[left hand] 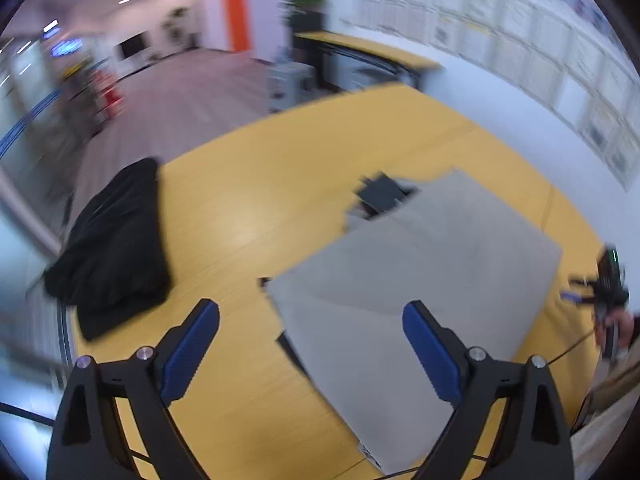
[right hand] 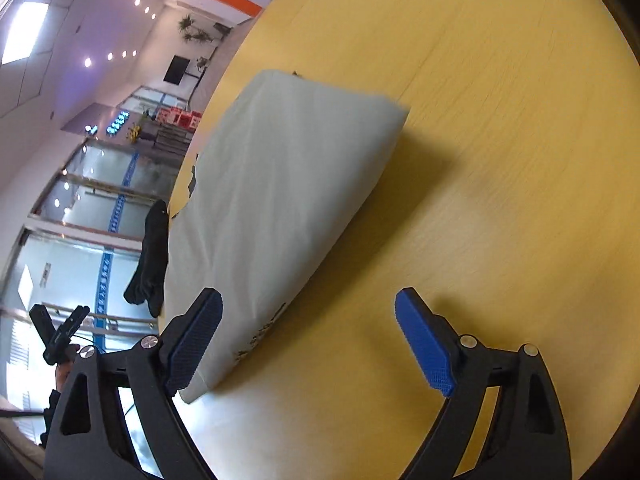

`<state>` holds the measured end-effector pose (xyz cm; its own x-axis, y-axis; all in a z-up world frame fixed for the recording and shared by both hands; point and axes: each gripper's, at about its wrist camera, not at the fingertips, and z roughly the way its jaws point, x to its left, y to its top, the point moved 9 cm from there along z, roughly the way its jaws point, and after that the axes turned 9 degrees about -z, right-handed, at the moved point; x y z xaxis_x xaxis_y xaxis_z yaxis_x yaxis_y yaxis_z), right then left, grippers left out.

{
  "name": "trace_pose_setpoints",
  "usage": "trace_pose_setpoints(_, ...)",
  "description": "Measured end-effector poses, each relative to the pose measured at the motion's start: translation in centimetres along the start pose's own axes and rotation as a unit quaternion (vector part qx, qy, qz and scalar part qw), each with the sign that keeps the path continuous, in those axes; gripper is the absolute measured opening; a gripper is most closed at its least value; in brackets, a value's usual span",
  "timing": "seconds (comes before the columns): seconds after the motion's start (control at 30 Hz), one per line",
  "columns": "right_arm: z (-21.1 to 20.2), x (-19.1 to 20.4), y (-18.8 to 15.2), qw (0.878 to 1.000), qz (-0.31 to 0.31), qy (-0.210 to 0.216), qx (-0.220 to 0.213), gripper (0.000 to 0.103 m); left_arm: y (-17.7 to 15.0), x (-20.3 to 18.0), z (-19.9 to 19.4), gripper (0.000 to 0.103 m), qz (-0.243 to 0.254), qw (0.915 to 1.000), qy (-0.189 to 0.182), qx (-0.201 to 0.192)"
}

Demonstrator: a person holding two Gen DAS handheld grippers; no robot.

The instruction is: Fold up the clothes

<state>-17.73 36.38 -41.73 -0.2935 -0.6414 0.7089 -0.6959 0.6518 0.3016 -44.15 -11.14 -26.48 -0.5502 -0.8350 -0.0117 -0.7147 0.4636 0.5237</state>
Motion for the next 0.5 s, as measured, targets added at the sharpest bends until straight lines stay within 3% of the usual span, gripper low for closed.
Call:
trace_pose_setpoints(0.1, 2.2, 0.4, 0.6, 0.999, 0.017, 0.012, -0.025, 0.090, -1.2, -6.0, 7.0, 0.095, 0.124, 0.9907, -0.019, 0.053)
trace_pose_setpoints(0.17, 3.6, 0.3, 1.3, 0.999, 0.033, 0.012, -0.038, 0.090, -2.7, -9.7, 12.3, 0.092, 0.192, 0.9771, -0.039, 0.082)
trace_pose_setpoints(0.27, 4.2, -0.2, 2.9, 0.996, 0.057, 0.006, -0.070, 0.086, -4.0, -14.4, 17.5, 0.087, 0.256, 0.9574, -0.076, 0.111)
trace_pose_setpoints(0.37, 4.6, -0.4, 4.0, 0.994, 0.063, 0.001, -0.084, 0.071, -4.8, -17.8, 21.0, 0.087, 0.321, 0.9336, -0.099, 0.123)
trace_pose_setpoints(0.4, 5.1, -0.4, 4.0, 0.995, 0.060, -0.004, -0.079, 0.061, -5.1, -18.7, 22.0, 0.087, 0.337, 0.9267, -0.107, 0.127)
trace_pose_setpoints(0.43, 6.0, -0.4, 3.5, 0.995, 0.064, -0.006, -0.073, 0.045, -5.2, -19.2, 22.6, 0.087, 0.341, 0.9237, -0.116, 0.129)
trace_pose_setpoints(0.5, 6.8, -0.5, 3.0, 0.995, 0.073, -0.001, -0.067, 0.026, -5.4, -20.0, 23.7, 0.089, 0.348, 0.9187, -0.135, 0.130)
